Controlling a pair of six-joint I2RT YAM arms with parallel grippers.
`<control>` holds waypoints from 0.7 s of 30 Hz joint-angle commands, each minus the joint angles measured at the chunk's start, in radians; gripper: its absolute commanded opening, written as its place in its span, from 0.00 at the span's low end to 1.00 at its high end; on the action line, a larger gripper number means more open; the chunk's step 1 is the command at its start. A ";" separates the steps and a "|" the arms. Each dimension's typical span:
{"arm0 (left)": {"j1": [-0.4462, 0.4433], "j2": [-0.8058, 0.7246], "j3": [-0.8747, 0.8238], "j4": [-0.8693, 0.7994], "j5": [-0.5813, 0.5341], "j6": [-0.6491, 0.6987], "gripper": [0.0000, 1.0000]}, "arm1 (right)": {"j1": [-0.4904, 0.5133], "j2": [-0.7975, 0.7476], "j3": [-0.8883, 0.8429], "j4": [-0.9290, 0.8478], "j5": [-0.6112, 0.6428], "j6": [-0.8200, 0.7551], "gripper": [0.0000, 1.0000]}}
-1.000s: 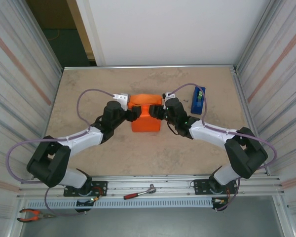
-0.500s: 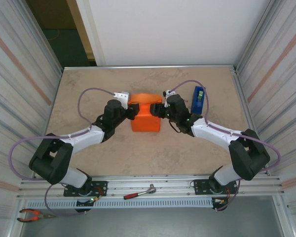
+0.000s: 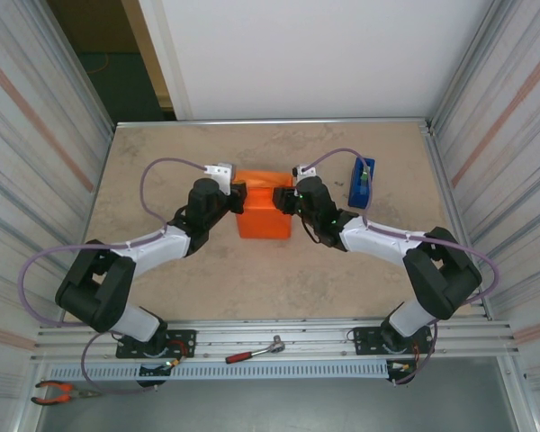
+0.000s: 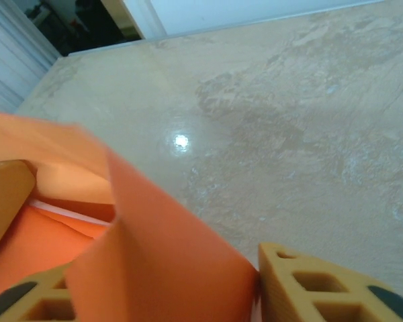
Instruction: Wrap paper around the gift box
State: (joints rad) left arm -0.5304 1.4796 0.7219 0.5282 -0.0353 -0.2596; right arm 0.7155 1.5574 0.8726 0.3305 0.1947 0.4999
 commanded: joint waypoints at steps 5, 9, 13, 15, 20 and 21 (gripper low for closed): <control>-0.011 -0.007 0.034 -0.024 0.051 0.002 0.00 | 0.034 0.011 0.052 -0.100 -0.010 -0.058 0.19; -0.012 -0.032 0.040 -0.027 0.061 -0.002 0.00 | 0.039 0.000 0.081 -0.135 -0.023 -0.061 0.06; -0.012 -0.073 0.044 -0.033 0.078 -0.019 0.00 | 0.050 -0.021 0.102 -0.162 -0.028 -0.060 0.05; -0.017 -0.097 0.041 -0.037 0.079 -0.028 0.00 | 0.057 -0.032 0.107 -0.173 -0.024 -0.057 0.04; -0.028 -0.121 0.024 -0.047 0.073 -0.036 0.00 | 0.068 -0.018 0.079 -0.162 0.011 -0.026 0.02; -0.027 -0.119 0.019 -0.047 0.065 -0.035 0.00 | 0.069 -0.011 0.069 -0.154 0.018 -0.015 0.02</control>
State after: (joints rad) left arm -0.5285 1.3994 0.7311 0.4332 -0.0353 -0.2699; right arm 0.7498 1.5402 0.9482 0.1772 0.2329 0.4877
